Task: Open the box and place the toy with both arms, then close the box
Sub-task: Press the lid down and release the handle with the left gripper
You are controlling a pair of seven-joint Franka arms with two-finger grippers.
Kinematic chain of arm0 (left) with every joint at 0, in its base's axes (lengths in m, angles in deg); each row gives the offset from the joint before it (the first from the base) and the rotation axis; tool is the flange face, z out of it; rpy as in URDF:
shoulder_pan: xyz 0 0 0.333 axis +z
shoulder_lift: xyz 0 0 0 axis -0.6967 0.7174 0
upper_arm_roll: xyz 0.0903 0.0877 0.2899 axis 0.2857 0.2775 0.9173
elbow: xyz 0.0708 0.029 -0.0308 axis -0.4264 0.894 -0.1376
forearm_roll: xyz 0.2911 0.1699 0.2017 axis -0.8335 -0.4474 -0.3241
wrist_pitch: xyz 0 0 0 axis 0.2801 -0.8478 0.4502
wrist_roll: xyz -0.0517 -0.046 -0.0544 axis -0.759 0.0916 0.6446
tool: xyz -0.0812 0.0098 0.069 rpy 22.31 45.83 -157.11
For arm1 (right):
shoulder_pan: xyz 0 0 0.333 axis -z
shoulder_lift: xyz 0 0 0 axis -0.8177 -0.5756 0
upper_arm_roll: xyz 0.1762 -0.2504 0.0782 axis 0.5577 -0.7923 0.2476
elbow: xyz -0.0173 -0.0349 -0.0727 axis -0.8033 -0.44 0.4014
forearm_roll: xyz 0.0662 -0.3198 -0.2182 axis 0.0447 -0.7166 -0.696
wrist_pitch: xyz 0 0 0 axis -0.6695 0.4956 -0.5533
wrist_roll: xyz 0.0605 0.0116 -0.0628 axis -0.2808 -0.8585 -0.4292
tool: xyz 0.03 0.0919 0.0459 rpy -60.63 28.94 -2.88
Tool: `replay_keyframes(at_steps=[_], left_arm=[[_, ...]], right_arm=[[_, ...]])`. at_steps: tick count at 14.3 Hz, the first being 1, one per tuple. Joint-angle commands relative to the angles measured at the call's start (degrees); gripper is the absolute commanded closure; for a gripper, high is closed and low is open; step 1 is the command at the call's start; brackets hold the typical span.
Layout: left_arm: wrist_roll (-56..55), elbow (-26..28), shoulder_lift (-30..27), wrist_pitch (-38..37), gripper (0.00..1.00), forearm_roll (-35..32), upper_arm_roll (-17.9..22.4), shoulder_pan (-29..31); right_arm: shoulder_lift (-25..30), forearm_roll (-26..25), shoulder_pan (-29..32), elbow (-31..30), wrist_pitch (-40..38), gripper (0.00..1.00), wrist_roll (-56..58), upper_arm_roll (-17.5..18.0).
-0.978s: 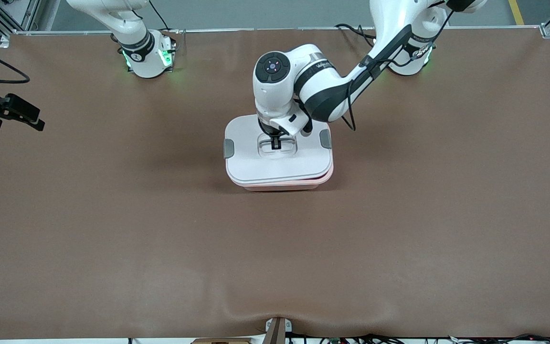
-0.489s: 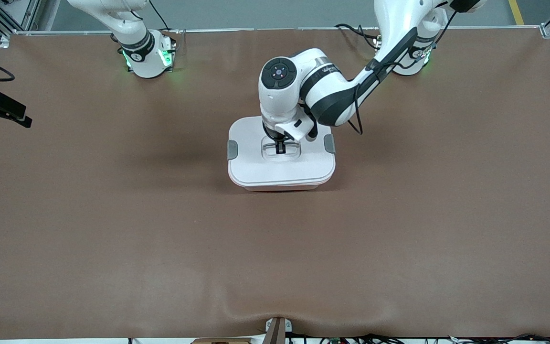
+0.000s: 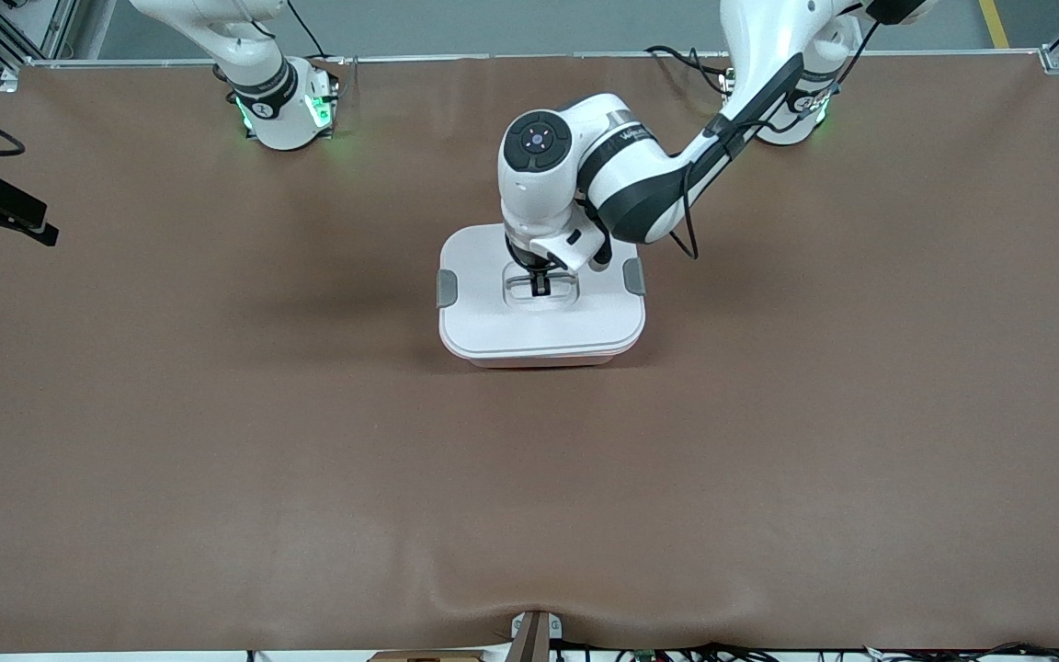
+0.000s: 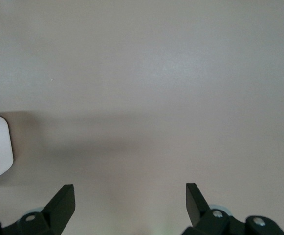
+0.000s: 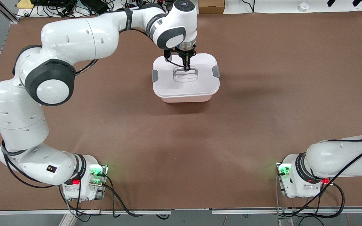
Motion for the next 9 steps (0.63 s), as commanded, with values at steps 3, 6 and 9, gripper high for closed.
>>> replay_keyframes(at_steps=[3, 6, 9], left_arm=[[-0.7, 0.3, 1.2, 0.3, 1.0, -1.2, 0.2, 0.9], [-1.9, -1.6, 2.8, 0.6, 1.0, -1.2, 0.2, 0.8], [-1.9, -1.6, 3.5, 1.7, 1.0, -1.3, 0.3, 0.7]], right_arm=[[-0.6, 0.9, 1.1, 1.3, -0.9, 0.0, 0.8, 0.7], [-1.2, 0.9, 1.1, 1.3, -0.5, 0.0, 0.9, 0.8], [-1.5, 0.2, 0.9, 1.4, -0.6, 0.0, 1.1, 0.8]])
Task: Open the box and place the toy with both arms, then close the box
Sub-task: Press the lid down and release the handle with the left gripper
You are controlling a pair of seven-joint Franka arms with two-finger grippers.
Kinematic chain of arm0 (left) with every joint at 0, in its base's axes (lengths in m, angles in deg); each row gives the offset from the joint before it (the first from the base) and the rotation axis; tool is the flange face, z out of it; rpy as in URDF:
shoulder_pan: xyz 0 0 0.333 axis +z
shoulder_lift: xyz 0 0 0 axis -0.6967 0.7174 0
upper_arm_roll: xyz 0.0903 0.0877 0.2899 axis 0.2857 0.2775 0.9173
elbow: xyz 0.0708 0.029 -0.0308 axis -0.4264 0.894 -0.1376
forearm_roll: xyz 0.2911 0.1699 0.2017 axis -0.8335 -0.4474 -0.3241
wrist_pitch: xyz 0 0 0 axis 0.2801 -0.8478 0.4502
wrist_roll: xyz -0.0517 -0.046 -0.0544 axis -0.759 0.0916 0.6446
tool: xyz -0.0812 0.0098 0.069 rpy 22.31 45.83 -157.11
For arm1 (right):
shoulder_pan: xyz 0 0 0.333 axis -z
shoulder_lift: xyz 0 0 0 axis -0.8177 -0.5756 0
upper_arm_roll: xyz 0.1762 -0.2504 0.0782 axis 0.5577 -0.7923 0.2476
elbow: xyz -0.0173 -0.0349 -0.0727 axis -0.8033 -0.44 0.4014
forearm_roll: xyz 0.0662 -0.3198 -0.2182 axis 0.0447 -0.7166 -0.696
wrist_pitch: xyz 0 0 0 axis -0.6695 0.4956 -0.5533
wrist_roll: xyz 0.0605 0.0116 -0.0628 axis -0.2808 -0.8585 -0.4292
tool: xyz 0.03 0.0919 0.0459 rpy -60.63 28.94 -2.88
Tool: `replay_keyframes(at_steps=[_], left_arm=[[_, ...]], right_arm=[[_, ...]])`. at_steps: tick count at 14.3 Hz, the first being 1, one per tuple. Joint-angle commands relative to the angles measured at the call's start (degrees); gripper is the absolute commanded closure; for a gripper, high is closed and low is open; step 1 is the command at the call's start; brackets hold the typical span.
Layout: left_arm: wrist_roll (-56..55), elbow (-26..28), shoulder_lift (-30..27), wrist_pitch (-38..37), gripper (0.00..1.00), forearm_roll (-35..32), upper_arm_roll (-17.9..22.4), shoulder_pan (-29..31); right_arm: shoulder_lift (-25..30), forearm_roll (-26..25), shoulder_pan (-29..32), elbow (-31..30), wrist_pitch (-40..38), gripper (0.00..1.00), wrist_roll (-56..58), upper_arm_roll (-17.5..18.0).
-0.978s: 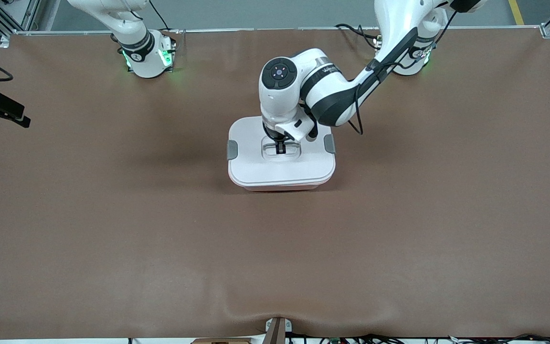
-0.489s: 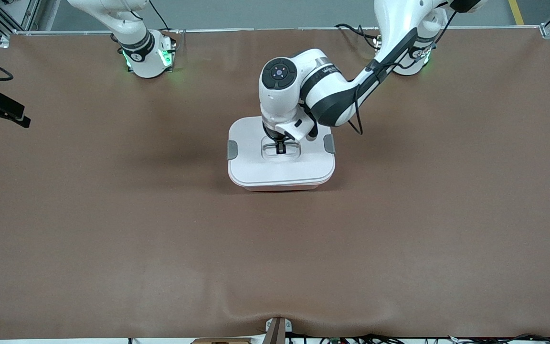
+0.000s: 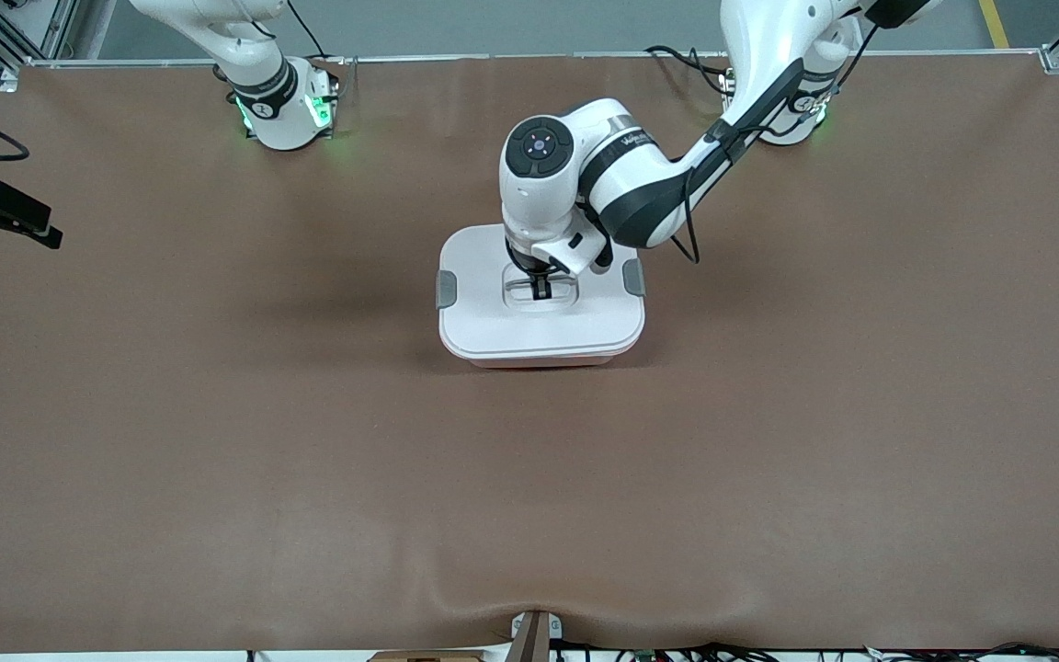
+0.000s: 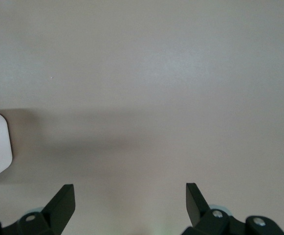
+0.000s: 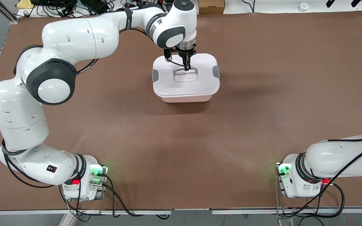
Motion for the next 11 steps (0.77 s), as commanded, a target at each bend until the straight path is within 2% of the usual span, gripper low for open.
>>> replay_keyframes(at_steps=[1, 5, 11], left_arm=[[-0.7, -0.9, 2.8, 1.6, 1.0, -1.4, 0.4, 0.5], [-1.8, -1.2, 2.8, 3.3, 1.0, -1.2, 1.8, -0.5], [-1.6, -1.5, 2.6, 2.9, 1.0, -2.7, 1.8, -0.4]], right_arm=[[-0.7, 0.1, 1.1, 1.4, -0.7, 0.0, 1.4, 0.7], [-0.8, 1.4, 4.7, 1.6, -0.9, 0.0, 7.2, 0.5], [-0.9, 1.8, 4.0, 1.4, -1.1, 0.0, 6.8, 0.6]])
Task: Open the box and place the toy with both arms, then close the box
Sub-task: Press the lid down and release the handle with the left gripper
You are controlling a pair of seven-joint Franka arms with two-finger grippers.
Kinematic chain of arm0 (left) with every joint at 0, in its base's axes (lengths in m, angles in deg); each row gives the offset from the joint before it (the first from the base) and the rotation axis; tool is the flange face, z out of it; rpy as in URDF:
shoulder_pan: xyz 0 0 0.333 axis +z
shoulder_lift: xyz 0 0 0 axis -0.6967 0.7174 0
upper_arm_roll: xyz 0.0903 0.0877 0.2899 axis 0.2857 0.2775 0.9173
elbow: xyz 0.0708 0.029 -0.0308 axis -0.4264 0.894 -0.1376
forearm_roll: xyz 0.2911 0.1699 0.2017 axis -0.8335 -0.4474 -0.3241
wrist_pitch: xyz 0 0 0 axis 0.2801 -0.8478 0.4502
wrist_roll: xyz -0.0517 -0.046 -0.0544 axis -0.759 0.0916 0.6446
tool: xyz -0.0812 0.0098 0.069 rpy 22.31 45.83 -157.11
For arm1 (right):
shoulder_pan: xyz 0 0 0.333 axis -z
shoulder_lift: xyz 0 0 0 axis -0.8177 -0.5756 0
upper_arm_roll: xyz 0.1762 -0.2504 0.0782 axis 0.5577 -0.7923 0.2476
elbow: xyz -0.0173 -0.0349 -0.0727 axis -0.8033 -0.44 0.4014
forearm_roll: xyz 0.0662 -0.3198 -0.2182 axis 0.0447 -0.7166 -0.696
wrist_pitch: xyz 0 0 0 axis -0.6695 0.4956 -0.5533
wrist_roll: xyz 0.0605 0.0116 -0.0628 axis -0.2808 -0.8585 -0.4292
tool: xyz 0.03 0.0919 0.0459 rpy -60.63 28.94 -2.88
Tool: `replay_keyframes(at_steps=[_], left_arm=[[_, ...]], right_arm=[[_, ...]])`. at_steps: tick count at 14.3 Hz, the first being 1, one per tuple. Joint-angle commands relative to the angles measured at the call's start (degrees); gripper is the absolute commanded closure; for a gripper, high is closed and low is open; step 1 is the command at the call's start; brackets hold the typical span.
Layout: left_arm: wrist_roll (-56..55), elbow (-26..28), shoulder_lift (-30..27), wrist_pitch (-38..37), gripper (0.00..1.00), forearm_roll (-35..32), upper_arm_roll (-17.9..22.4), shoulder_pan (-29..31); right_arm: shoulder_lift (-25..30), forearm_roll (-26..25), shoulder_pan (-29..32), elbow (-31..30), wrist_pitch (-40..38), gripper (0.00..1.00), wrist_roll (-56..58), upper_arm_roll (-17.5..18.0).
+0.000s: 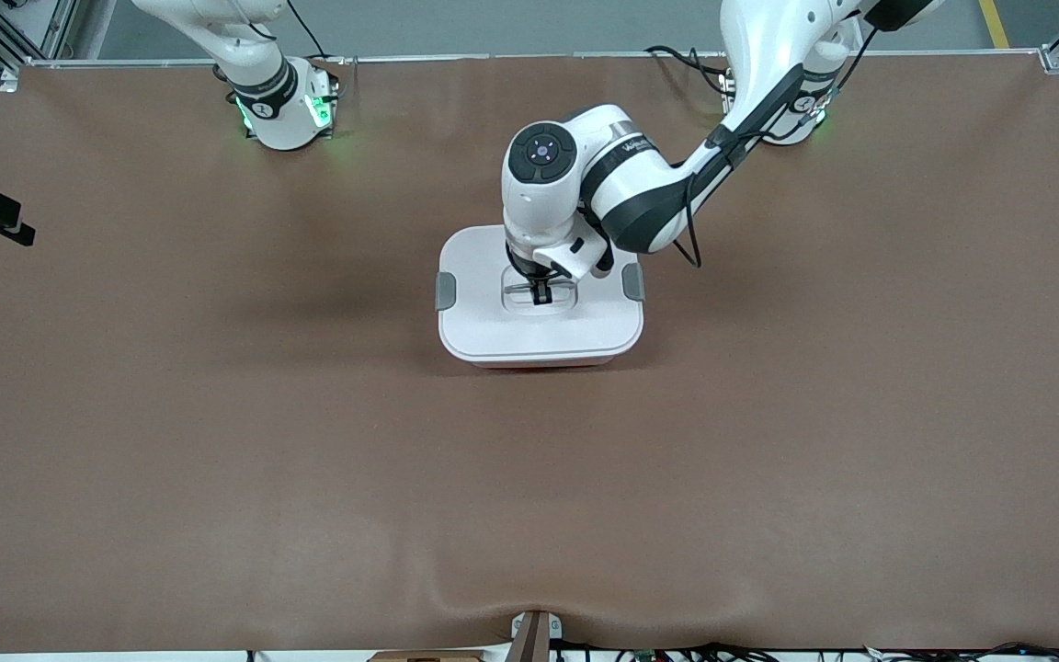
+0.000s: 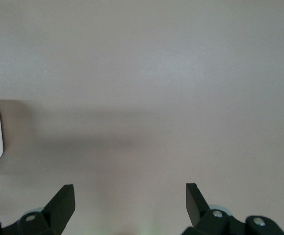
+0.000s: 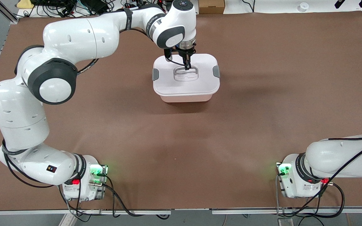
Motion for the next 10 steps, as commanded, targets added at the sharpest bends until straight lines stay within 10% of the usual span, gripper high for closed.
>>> replay_keyframes(at_steps=[1, 4, 10], left_arm=[[-0.8, -1.2, 1.5, 1.5, 1.0, -2.7, 1.3, -0.2], [-0.5, -1.3, -1.2, -0.3, 0.0, -1.9, 1.2, 0.8], [4.3, -6.0, -5.5, -12.7, 0.0, -1.5, 0.7, 2.9]], right_arm=[[-1.2, 1.2, 0.4, 1.3, -0.7, 0.0, 0.4, 0.5], [-2.4, -0.2, -2.1, 1.5, -0.8, 0.0, 0.5, 0.8], [-2.6, -0.9, -1.6, 1.5, -0.9, 0.0, 0.8, 0.7]])
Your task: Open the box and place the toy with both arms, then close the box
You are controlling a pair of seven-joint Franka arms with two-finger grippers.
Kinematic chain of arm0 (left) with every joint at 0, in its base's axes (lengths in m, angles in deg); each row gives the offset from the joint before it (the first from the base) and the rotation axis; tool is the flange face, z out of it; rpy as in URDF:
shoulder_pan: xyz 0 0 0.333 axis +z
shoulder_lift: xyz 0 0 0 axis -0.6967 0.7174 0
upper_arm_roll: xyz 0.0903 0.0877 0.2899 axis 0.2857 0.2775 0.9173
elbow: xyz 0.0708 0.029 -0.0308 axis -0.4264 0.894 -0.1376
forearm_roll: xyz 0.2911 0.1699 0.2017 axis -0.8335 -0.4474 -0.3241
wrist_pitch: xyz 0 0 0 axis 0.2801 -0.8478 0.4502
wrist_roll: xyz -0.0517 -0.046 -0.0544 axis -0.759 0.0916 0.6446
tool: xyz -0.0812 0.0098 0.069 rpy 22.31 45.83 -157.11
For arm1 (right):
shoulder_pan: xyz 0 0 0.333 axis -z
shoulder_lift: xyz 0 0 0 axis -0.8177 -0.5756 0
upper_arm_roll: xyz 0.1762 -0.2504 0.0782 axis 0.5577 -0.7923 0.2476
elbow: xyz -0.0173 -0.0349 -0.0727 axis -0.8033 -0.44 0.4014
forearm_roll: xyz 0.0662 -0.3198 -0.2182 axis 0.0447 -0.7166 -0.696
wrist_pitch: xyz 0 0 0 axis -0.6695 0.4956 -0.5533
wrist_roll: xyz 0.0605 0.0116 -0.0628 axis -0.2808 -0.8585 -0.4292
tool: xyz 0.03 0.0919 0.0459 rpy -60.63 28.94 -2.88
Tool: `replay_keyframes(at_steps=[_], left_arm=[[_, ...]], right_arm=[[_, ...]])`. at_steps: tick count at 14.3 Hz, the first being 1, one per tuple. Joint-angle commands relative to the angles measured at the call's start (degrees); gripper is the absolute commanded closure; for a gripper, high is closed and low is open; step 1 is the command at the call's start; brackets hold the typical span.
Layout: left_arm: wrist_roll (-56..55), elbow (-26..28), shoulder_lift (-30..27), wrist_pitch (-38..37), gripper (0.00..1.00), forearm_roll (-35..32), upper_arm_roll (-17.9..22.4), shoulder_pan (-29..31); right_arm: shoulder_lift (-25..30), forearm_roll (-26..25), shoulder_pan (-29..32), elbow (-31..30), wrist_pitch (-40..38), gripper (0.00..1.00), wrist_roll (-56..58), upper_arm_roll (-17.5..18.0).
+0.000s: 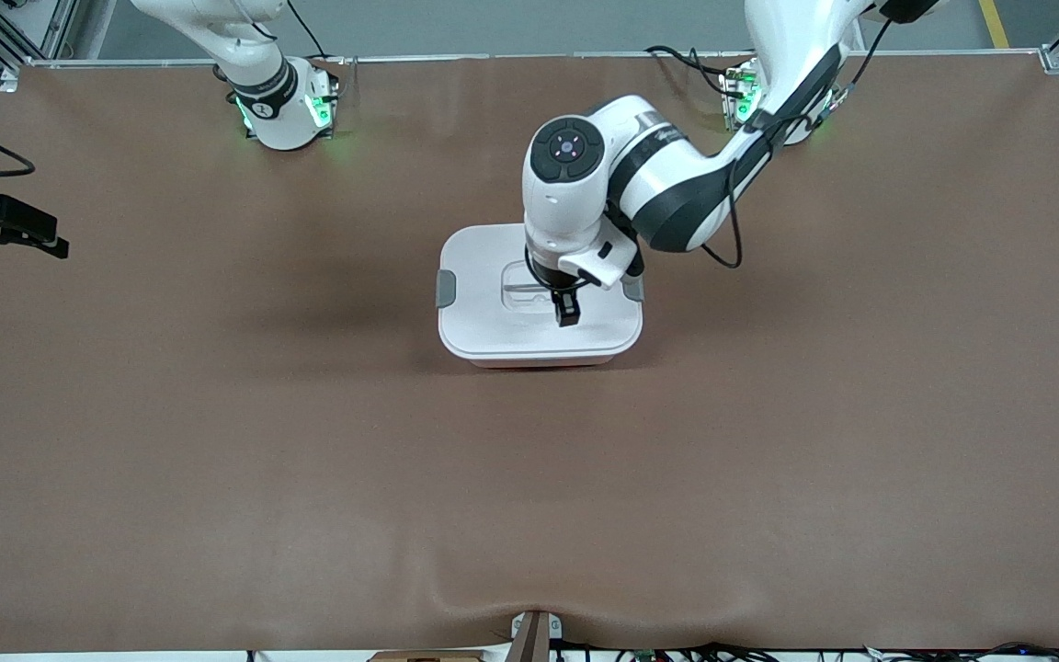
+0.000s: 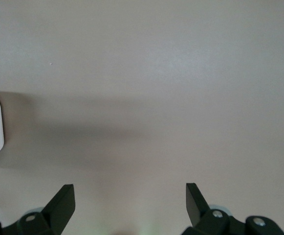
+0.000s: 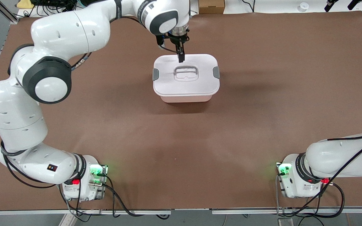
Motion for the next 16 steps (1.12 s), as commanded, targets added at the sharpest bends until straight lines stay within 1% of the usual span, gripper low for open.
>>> replay_keyframes(at_steps=[1, 3, 6, 8, 10, 16], left_arm=[[4.7, -1.1, -3.6, -5.2, 0.0, 0.3, -0.4, 2.3], [10.5, -1.0, -6.1, -7.3, 0.0, 2.1, -0.2, 4.1], [18.5, -0.9, -9.1, -11.2, 0.0, 2.0, -0.1, 7.2], [26.1, -0.9, -9.7, -14.9, 0.0, 2.0, 0.0, 8.9], [31.5, -1.0, -9.8, -18.3, 0.0, 1.9, 0.0, 10.8], [46.2, -1.0, -13.1, -19.8, 0.0, 1.9, -0.2, 17.7]], right_arm=[[-0.7, -0.6, 0.1, 1.3, -0.8, 0.0, 0.5, 0.0], [-1.1, -0.5, 0.1, 1.3, -0.9, 0.0, 0.5, 0.0], [-1.7, -0.5, -0.4, 1.3, -0.9, 0.0, 0.2, 0.0], [-1.7, -0.5, -0.1, 1.4, -0.8, 0.0, 0.4, 0.0], [-1.7, -0.4, -0.1, 1.3, -0.8, 0.0, 0.2, 0.0], [-1.8, -0.2, 0.1, 1.4, -0.5, 0.0, 0.0, 0.0]])
